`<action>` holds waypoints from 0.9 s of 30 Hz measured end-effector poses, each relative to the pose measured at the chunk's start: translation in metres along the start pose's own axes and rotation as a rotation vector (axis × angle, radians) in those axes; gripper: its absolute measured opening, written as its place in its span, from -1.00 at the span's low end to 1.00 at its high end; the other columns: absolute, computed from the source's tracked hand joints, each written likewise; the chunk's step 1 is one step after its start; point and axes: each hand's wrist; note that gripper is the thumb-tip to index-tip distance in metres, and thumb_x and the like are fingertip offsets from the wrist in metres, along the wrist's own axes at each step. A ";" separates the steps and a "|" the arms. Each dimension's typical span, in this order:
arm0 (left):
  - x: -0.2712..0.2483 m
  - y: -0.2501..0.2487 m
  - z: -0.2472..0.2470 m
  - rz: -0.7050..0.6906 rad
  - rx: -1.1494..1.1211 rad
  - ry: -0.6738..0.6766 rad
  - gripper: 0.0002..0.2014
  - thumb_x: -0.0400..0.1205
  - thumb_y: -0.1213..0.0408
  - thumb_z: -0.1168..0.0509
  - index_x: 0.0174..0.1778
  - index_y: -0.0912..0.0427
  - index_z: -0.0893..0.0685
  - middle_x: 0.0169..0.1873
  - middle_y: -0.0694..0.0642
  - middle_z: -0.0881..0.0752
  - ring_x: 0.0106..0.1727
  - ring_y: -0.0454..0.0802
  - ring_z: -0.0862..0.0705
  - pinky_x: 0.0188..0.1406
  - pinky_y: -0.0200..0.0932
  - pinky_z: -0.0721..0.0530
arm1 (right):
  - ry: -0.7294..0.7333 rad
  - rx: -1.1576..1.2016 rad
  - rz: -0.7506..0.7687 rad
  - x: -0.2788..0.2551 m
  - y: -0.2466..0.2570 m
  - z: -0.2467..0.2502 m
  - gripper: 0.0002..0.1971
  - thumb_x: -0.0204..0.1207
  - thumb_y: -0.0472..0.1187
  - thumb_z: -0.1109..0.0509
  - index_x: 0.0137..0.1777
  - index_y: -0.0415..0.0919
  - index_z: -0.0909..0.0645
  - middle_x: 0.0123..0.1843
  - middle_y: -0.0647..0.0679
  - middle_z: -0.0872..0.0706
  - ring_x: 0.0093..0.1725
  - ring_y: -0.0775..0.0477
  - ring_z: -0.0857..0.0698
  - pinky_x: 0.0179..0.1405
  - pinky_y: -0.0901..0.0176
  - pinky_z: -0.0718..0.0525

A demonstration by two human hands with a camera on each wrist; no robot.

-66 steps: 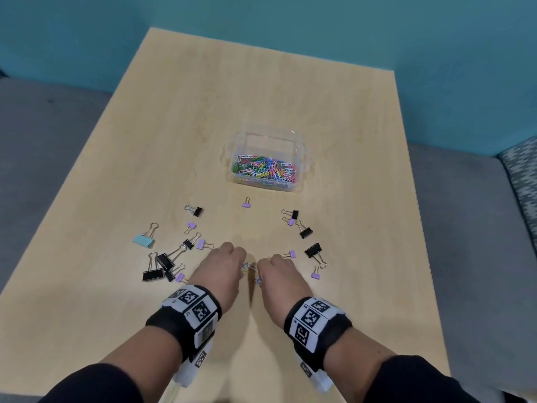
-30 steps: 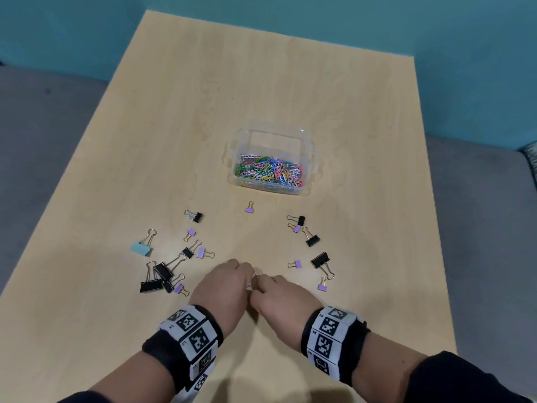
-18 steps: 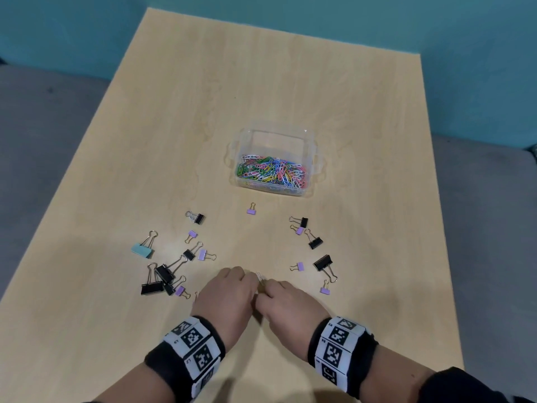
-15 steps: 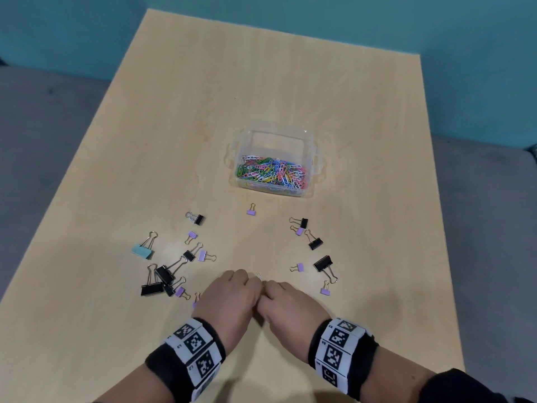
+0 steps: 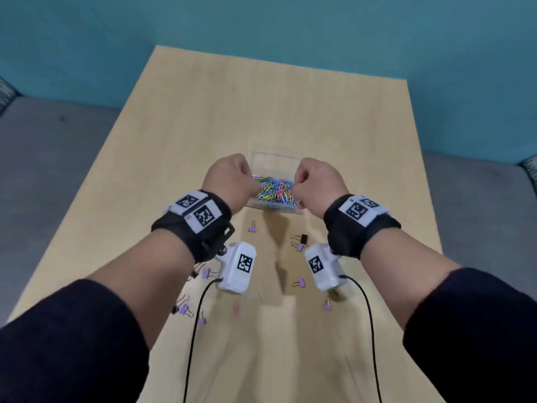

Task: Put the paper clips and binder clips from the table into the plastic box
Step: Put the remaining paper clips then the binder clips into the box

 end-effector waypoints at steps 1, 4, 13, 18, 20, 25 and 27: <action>0.007 -0.005 -0.001 -0.010 -0.010 0.015 -0.91 0.31 0.42 -0.37 -0.35 0.21 -0.60 -0.42 0.13 -0.68 -0.37 0.09 -0.62 -0.40 -0.12 -0.57 | -0.002 0.041 -0.016 0.007 0.006 0.002 -0.87 0.30 -0.42 -0.27 -0.31 -0.17 -0.52 -0.39 -0.12 -0.68 -0.38 -0.20 -0.78 -0.44 0.05 -0.65; 0.015 0.000 0.003 -0.003 -0.115 0.043 -0.84 0.33 0.36 -0.48 -0.31 0.12 -0.62 -0.38 0.06 -0.68 -0.27 0.14 -0.72 -0.28 -0.07 -0.66 | -0.031 0.129 -0.050 0.016 0.004 0.005 -0.89 0.39 -0.39 -0.27 -0.20 -0.18 -0.55 -0.30 -0.12 -0.67 -0.32 -0.27 -0.79 -0.41 -0.03 -0.72; -0.104 0.086 -0.013 0.015 0.444 0.249 -0.90 0.50 0.21 -0.26 -0.32 0.08 -0.51 -0.33 0.05 -0.67 -0.24 0.10 -0.64 -0.32 -0.11 -0.51 | 0.197 -0.211 0.100 -0.113 -0.050 -0.054 -0.91 0.47 -0.30 -0.24 -0.15 -0.15 -0.57 -0.20 -0.09 -0.66 -0.23 -0.20 -0.63 -0.22 -0.05 -0.65; -0.151 0.105 -0.050 0.053 0.610 0.282 -0.80 0.60 0.10 -0.23 -0.16 0.10 -0.36 -0.18 0.05 -0.46 -0.18 0.08 -0.56 -0.21 -0.09 -0.52 | 0.296 -0.388 0.102 -0.150 -0.058 -0.092 -0.92 0.60 -0.17 -0.22 0.03 -0.14 -0.43 0.02 -0.05 -0.48 -0.17 -0.08 -0.48 -0.23 0.10 -0.43; -0.152 0.107 -0.056 0.057 0.567 0.255 -0.84 0.62 0.21 -0.22 -0.16 0.10 -0.34 -0.16 0.05 -0.42 -0.21 0.06 -0.51 -0.23 -0.12 -0.47 | 0.267 -0.416 0.091 -0.149 -0.058 -0.098 -0.89 0.61 -0.20 -0.23 0.09 -0.16 -0.43 0.08 -0.07 -0.48 -0.17 -0.06 -0.41 -0.23 0.12 -0.39; -0.153 0.110 -0.060 -0.003 0.554 0.229 -0.84 0.60 0.38 -0.18 -0.20 0.08 -0.33 -0.15 0.04 -0.40 -0.22 0.00 -0.40 -0.24 -0.18 -0.35 | 0.286 -0.448 0.042 -0.142 -0.049 -0.104 -0.82 0.48 -0.43 -0.16 -0.11 -0.12 -0.34 0.02 -0.09 -0.46 -0.17 -0.11 -0.41 -0.28 0.12 -0.36; -0.157 0.110 -0.061 -0.075 0.622 0.223 -0.86 0.58 0.42 -0.14 -0.14 0.07 -0.35 -0.08 0.05 -0.45 -0.18 -0.02 -0.34 -0.21 -0.20 -0.28 | 0.292 -0.436 0.007 -0.140 -0.046 -0.104 -0.83 0.44 -0.44 -0.14 -0.17 -0.14 -0.33 -0.04 -0.08 -0.40 -0.19 -0.14 -0.43 -0.31 0.10 -0.37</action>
Point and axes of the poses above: each hand's wrist, its own x-axis towards the middle knuckle, its own z-axis out of the back of the hand, y = z × x
